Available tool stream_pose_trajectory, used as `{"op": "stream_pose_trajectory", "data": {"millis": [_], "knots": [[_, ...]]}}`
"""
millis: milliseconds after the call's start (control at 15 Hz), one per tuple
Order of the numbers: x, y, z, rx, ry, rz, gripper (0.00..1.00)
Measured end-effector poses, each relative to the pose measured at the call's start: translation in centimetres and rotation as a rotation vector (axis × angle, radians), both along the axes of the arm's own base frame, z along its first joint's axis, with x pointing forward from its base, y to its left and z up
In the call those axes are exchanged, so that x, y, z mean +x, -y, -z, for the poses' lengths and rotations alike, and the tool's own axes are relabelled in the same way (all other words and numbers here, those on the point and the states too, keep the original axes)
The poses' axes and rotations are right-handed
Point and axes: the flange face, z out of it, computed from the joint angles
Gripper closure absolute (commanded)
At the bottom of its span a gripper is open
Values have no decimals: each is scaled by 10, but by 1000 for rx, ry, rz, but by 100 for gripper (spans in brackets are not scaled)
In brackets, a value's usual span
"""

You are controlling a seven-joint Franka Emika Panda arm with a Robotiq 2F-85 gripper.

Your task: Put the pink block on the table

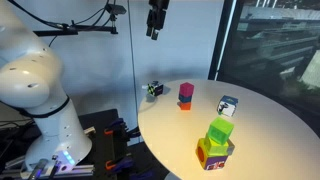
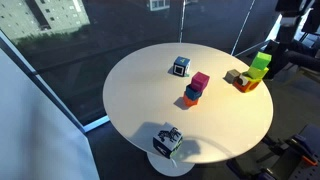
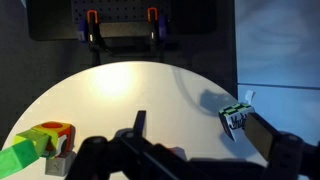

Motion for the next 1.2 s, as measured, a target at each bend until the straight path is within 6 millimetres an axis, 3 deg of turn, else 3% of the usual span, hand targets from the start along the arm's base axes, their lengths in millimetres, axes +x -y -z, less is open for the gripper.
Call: {"op": "stream_pose_trajectory", "data": {"millis": [667, 1200], "knots": [[3, 0, 4, 0, -7, 1, 0], [33, -1, 14, -11, 70, 3, 0]]}}
